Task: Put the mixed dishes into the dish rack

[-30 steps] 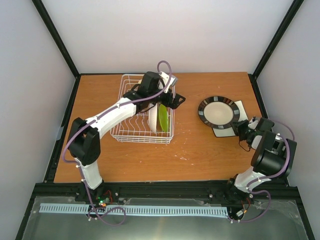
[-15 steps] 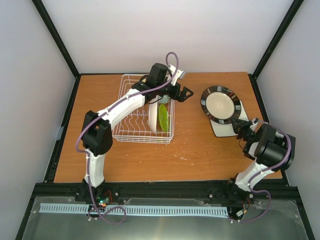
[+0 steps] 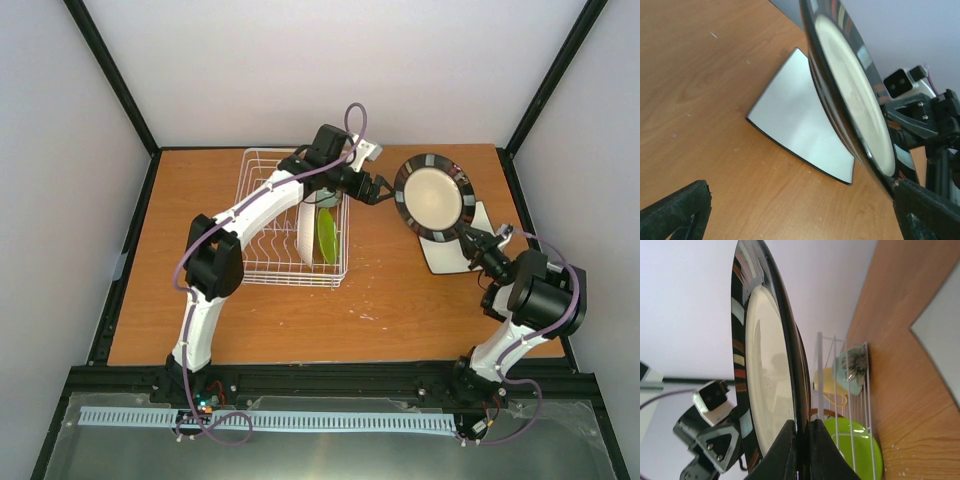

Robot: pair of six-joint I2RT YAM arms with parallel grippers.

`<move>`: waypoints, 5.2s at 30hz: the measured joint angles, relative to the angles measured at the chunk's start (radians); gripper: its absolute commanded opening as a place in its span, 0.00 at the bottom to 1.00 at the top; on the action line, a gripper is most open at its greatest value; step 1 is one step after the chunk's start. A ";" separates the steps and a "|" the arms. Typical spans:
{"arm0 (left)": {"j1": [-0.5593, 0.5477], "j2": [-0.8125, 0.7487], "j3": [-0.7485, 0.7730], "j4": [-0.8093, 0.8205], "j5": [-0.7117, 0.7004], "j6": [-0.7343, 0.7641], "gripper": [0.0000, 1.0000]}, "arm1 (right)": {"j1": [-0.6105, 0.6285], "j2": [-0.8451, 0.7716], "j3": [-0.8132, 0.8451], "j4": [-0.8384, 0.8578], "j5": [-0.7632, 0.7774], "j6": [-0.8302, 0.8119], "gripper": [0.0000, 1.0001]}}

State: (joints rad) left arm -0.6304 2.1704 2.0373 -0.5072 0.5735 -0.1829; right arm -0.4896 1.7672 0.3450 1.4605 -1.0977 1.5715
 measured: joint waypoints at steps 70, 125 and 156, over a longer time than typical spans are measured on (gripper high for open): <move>0.063 -0.587 -0.225 -0.880 -1.073 -0.274 0.01 | 0.137 0.095 -0.039 0.045 0.029 -0.186 0.69; 0.069 -0.927 -0.440 0.108 -0.478 -0.135 1.00 | -0.015 -0.192 -0.129 -0.059 0.044 -0.320 0.65; -0.053 0.021 -0.076 0.216 0.236 -0.053 1.00 | -0.259 -0.335 0.227 -1.640 0.502 -0.976 0.74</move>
State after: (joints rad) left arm -0.6838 2.1910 1.9614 -0.2913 0.8097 -0.2356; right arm -0.7486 1.4322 0.5716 -0.1791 -0.5953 0.5953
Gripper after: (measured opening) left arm 0.997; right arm 0.741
